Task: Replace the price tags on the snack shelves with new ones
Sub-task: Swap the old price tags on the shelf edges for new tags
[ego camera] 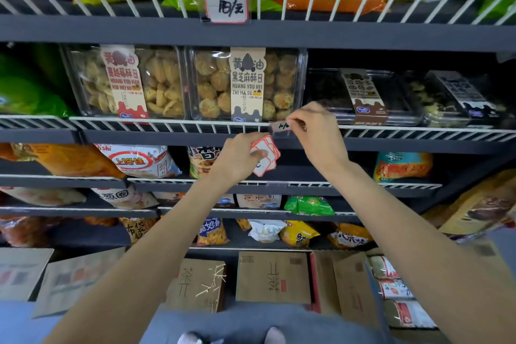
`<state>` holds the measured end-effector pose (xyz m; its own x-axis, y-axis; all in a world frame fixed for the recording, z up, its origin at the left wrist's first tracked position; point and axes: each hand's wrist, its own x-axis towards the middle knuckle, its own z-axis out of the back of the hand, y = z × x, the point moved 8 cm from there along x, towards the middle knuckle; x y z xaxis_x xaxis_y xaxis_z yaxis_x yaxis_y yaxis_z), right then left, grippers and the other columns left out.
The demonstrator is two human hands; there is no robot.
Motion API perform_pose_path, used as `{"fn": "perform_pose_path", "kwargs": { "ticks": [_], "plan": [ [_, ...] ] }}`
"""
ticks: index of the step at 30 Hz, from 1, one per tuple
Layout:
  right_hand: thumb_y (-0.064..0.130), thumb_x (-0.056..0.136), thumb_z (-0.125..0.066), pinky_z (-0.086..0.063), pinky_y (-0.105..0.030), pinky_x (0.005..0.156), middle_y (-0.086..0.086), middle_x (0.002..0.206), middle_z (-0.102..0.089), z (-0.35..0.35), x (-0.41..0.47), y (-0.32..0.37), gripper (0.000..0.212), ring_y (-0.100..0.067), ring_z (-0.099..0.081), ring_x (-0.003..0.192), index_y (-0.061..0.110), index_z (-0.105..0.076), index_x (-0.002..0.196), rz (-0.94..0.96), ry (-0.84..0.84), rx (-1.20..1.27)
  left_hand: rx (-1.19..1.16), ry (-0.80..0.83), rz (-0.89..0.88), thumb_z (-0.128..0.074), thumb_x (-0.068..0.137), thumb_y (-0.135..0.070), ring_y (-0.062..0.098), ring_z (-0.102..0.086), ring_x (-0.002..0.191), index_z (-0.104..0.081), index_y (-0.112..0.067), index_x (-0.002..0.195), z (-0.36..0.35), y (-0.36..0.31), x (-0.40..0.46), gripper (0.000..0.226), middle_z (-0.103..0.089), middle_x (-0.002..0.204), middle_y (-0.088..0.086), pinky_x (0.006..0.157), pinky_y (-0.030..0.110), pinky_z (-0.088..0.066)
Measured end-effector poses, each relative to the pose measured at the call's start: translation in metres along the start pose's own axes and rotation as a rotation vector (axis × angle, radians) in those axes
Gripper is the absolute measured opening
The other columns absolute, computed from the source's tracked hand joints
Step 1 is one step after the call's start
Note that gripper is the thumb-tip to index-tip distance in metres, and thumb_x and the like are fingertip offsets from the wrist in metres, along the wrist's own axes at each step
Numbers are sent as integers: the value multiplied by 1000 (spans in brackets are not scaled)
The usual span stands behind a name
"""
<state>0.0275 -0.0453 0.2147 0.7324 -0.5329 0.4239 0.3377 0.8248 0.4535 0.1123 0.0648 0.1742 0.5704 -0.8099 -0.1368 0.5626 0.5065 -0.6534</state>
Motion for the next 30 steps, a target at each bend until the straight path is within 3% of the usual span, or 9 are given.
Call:
{"fn": "perform_pose_path", "kwargs": {
  "ticks": [3, 6, 9, 13, 19, 23, 27, 30],
  "plan": [
    [7, 89, -59, -53, -32, 73, -11, 93, -60, -4, 1, 2, 13, -24, -63, 75, 6, -72, 93, 22, 19, -29, -3, -6, -12, -53, 94, -17, 26, -52, 117, -48, -19, 136, 1, -1, 1, 42, -57, 131, 8, 78, 17, -34],
    [11, 92, -56, -52, -34, 73, -12, 97, -60, -8, -1, 1, 18, -28, -63, 81, 6, -71, 101, 17, 66, -84, -14, -3, -18, -53, 94, -16, 21, -55, 98, -48, -20, 136, 1, 0, 2, 42, -59, 127, 10, 64, 12, -30],
    [15, 92, -56, -53, -39, 66, -10, 98, -62, -8, -3, 1, 20, -32, -63, 84, 10, -65, 108, 13, 79, -197, -23, 0, -13, -52, 94, -17, 22, -54, 102, -47, -19, 136, 2, 2, 2, 42, -59, 126, 10, 66, 11, -30],
    [14, 90, -57, -47, -33, 54, -6, 87, -62, -8, -5, 4, 7, -30, -62, 70, 11, -62, 95, 56, 36, -266, -29, -1, -7, -53, 94, -17, 24, -53, 114, -47, -19, 136, 1, 3, 4, 43, -58, 130, 8, 68, 9, -29],
    [10, 85, -64, -35, -24, 43, -5, 88, -57, -13, -13, -4, 2, -26, -56, 55, 12, -64, 84, 32, -63, -272, -23, -9, -17, -52, 95, -17, 24, -50, 121, -46, -18, 137, 1, 2, 6, 43, -54, 134, 7, 71, 10, -29],
    [3, 67, -78, -34, -19, 37, -2, 83, -58, -19, -12, -6, 19, -22, -52, 44, 14, -65, 75, 58, -35, -391, -13, -14, -14, -53, 94, -18, 24, -50, 120, -46, -19, 137, 1, 4, 7, 43, -55, 133, 7, 80, 16, -34],
    [-3, 50, -84, -22, -16, 40, -1, 79, -60, -16, -14, 0, 35, -19, -50, 41, 14, -68, 76, 127, -34, -492, -24, -9, -9, -53, 94, -19, 23, -51, 120, -45, -20, 138, -1, 4, 7, 44, -54, 135, 6, 83, 18, -36],
    [-9, 40, -83, -18, -16, 41, -2, 79, -61, -16, -18, 7, 45, -19, -49, 38, 13, -69, 77, 205, -37, -551, -34, -13, -12, -53, 94, -19, 22, -53, 116, -45, -21, 137, -1, 5, 8, 44, -56, 133, 6, 73, 13, -32]
  ]
}}
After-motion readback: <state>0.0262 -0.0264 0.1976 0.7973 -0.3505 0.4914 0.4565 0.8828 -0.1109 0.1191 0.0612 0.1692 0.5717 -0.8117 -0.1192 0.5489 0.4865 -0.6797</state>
